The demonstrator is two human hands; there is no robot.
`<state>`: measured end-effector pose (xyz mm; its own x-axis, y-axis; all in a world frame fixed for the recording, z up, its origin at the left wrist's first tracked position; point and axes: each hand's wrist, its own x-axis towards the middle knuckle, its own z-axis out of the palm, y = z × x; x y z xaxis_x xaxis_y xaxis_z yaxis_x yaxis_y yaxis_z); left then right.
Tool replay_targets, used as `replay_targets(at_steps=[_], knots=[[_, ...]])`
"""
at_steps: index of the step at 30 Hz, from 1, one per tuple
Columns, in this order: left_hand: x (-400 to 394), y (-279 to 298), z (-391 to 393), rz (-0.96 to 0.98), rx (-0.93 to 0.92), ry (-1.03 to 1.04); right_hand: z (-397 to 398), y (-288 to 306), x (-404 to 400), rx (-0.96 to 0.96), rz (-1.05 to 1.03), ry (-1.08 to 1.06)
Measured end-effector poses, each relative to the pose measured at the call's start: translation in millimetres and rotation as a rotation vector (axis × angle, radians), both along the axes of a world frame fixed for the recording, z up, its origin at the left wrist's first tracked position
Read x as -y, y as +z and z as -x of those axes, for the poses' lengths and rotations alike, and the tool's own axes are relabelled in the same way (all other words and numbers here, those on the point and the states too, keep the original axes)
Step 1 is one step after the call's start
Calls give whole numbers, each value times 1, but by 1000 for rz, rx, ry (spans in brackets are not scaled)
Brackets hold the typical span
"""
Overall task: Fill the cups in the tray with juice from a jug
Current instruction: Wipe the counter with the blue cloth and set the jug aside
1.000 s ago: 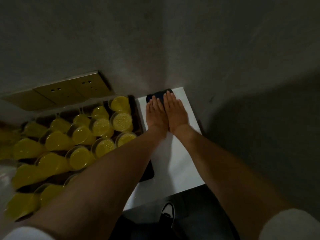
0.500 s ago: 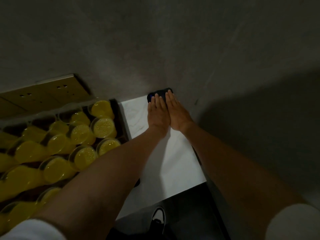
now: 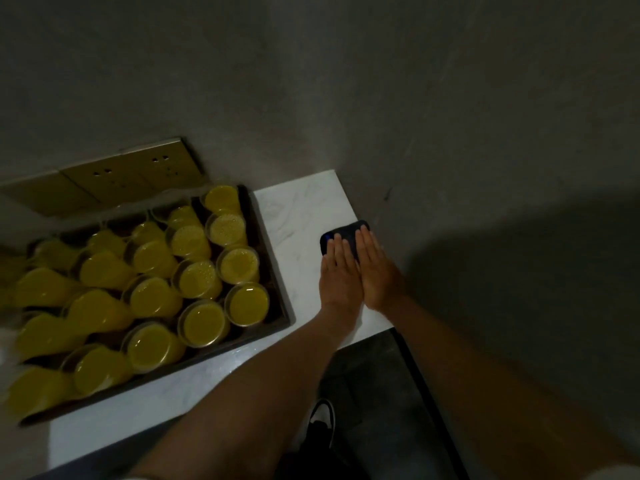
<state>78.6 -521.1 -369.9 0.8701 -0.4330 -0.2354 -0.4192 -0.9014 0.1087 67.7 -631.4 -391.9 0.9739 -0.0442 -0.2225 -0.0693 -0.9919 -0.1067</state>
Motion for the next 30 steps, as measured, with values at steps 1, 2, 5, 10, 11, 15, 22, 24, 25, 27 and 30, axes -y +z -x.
replay_targets(at_steps=[1, 2, 5, 10, 11, 15, 22, 24, 25, 27, 30], knots=[[0, -1, 11, 3, 1, -8, 12, -4, 1, 42, -47, -16], [-1, -1, 22, 8, -4, -14, 26, -8, 1, 82, -86, -35], [-4, 1, 54, 22, -52, -22, 61, -17, -1, 173, -189, -119], [-25, 7, 98, 0, -60, -70, 110, -9, -23, 164, -148, -136], [-32, 7, 104, -5, -57, -74, 117, -7, -30, 159, -139, -143], [-62, -2, 117, -18, -81, -102, 134, -3, -62, 137, -162, -193], [-130, -1, 128, -148, 34, -187, 146, 5, -126, 88, -146, -190], [-152, 9, 130, -99, -33, -191, 148, 14, -149, 65, -167, -189], [-163, 15, 131, -116, -50, -223, 148, 19, -161, 54, -174, -189], [-183, 28, 133, -154, -27, -269, 148, 24, -184, 29, -178, -193], [-220, 33, 136, -198, 57, -187, 147, 22, -215, -25, -161, -162]])
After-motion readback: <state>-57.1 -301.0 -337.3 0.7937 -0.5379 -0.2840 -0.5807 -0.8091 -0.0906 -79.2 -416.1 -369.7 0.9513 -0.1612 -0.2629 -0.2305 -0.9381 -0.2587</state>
